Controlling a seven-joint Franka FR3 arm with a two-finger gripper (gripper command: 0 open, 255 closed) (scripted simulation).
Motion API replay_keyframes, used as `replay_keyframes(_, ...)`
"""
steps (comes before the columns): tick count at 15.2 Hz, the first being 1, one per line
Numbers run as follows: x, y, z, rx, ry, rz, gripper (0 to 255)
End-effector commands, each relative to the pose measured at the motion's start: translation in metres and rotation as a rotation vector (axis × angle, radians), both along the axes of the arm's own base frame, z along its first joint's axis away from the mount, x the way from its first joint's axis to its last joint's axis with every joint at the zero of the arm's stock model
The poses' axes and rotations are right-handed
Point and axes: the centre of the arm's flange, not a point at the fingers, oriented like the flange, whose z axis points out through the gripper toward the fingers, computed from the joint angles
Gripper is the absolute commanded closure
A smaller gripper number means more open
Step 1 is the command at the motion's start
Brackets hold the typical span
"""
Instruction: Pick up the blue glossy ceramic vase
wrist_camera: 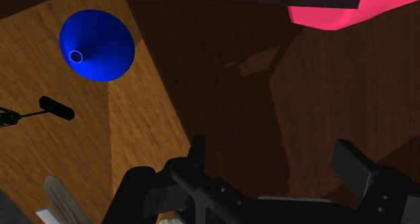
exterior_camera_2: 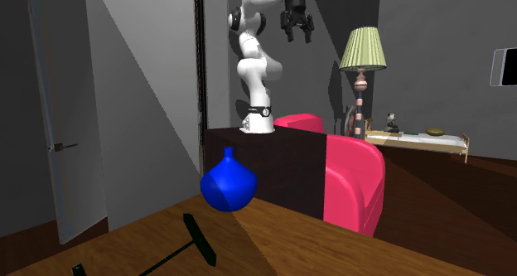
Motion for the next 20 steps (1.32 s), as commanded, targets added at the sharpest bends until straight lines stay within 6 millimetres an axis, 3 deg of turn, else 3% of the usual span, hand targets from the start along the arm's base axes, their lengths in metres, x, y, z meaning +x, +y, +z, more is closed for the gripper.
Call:
replay_keyframes(1,0.003,-0.017,-0.019,-0.006,0.007,0.0,0)
replay_keyframes(20,0.047,-0.173,-0.205,-0.055,0.088,-0.01,0)
